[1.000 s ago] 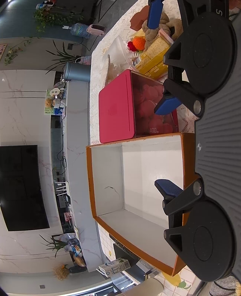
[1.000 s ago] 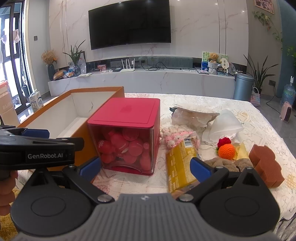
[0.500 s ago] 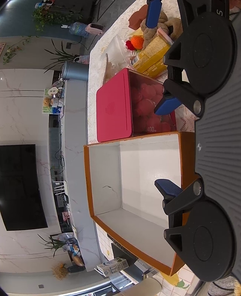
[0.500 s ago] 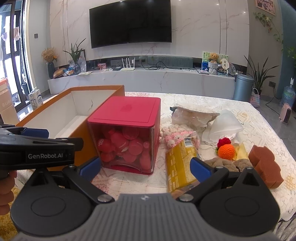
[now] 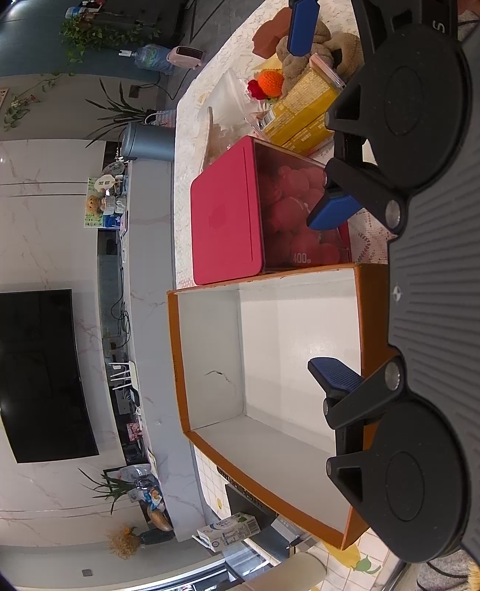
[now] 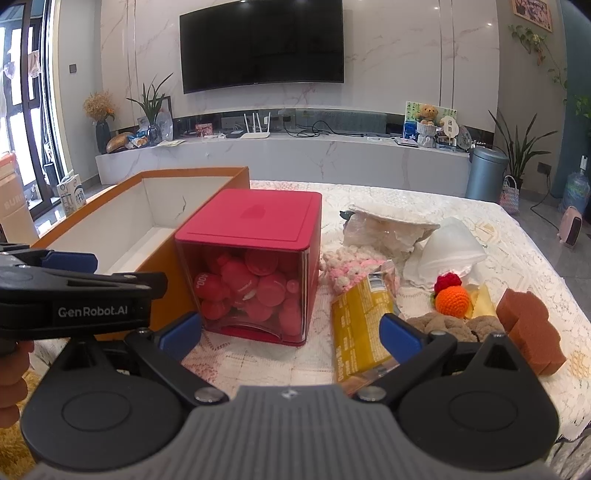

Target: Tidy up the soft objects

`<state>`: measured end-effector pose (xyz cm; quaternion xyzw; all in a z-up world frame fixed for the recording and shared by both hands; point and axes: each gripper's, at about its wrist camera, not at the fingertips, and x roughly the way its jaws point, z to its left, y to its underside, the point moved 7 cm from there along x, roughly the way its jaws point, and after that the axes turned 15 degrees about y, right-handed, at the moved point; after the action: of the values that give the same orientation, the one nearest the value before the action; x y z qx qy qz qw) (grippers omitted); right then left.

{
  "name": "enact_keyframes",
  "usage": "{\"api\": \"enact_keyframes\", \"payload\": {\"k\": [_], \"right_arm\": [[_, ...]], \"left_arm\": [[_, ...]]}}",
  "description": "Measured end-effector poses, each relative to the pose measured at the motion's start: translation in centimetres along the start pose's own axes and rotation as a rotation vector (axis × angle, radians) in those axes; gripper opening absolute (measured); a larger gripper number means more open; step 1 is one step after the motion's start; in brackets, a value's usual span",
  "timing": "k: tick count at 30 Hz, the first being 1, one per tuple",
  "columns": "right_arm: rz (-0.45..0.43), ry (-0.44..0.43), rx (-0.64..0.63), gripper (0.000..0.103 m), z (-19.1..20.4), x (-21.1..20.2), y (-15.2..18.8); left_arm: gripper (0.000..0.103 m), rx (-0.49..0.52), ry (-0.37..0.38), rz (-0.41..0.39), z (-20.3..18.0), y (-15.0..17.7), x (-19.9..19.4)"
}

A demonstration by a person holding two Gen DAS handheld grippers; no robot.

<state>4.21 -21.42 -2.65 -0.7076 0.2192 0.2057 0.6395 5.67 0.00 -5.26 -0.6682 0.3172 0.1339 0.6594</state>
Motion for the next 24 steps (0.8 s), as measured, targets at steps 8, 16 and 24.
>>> {"api": "enact_keyframes", "payload": {"k": [8, 16, 24], "right_arm": [[-0.001, 0.002, -0.011, 0.1, 0.33, 0.03, 0.02], [-0.004, 0.009, -0.017, 0.1, 0.37, 0.01, 0.09], [-0.005, 0.012, -0.022, 0.1, 0.49, -0.11, 0.13]], "left_arm": [[0.092, -0.002, 0.001, 0.014, -0.02, 0.07, 0.06], [0.092, -0.006, 0.0, 0.019, 0.03, 0.13, 0.17], [0.092, -0.006, -0.002, 0.024, 0.06, 0.22, 0.3]]}}
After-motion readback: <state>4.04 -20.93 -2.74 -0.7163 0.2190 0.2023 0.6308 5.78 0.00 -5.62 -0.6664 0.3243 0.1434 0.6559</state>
